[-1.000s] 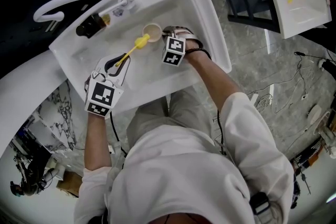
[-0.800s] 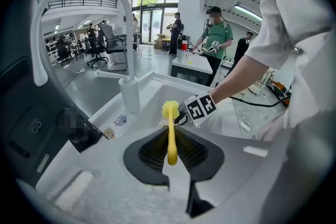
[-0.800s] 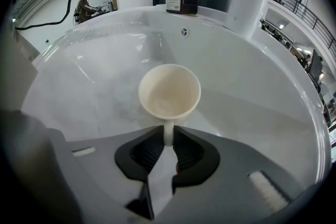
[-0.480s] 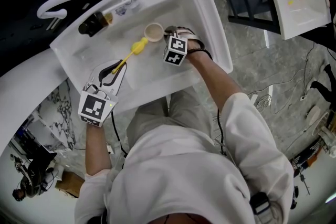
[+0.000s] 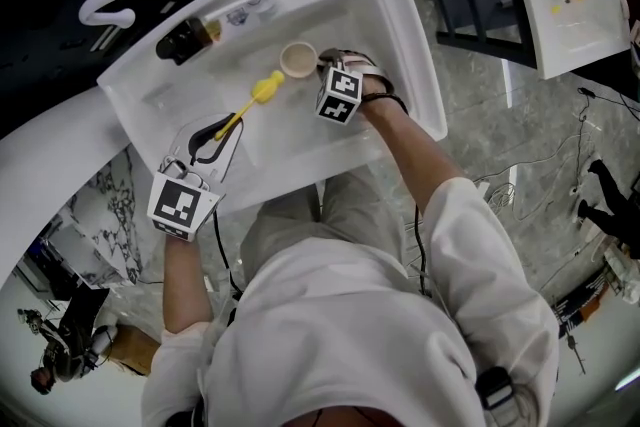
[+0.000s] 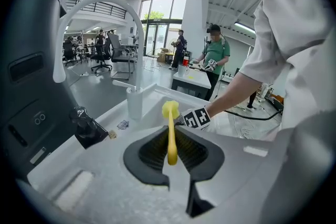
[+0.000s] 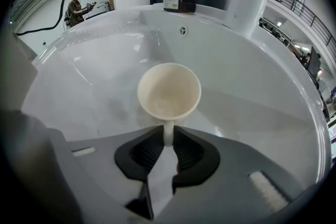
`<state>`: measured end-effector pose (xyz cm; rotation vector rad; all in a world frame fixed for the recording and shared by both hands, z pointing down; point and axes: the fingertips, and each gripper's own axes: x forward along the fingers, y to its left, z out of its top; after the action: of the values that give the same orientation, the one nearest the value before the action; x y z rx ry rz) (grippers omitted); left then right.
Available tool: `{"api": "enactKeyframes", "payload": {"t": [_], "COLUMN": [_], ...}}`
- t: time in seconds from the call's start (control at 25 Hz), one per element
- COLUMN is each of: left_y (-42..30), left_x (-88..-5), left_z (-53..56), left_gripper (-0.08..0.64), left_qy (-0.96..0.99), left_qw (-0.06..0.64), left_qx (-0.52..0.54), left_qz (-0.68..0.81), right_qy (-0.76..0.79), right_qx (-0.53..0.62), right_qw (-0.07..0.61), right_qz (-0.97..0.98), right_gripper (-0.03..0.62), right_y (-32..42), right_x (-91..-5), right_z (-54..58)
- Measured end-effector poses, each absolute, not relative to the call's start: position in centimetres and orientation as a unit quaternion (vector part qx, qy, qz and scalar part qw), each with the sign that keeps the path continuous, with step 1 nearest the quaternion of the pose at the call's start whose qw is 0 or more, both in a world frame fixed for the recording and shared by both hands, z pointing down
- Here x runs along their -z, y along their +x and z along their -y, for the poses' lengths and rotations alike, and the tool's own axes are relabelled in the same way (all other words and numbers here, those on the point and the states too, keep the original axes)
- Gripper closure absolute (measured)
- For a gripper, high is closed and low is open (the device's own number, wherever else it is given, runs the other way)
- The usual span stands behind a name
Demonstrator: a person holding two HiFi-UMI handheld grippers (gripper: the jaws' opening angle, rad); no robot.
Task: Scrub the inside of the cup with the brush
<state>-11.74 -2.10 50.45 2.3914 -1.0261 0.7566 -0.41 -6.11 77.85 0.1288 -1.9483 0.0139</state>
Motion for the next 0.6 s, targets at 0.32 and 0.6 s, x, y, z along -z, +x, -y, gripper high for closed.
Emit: {"api": "enactKeyframes", "payload": {"t": [0.32,0.6], "left_y": [-11.88,-11.96], "left_x": [-50.29,-50.03], "left_z": [1.76,1.66], "left_gripper": [0.519,0.518], "left_qy": [0.863,0.864], "left_qw": [0.212,0.211], "left_qx": [-0.275,-0.272], "left_qz": [0.367,0.366], "right_qy": [0.058,0.057], "right_qx": [-0.014,-0.003], "right_qw": [0.553,0.563], "right_qz": [0.831,0.825], "right_gripper": [0.523,0.458], "right_y": [-0.82,-0.72], "right_x": [-77.58,-77.68], "right_z": [6.07,6.53]}}
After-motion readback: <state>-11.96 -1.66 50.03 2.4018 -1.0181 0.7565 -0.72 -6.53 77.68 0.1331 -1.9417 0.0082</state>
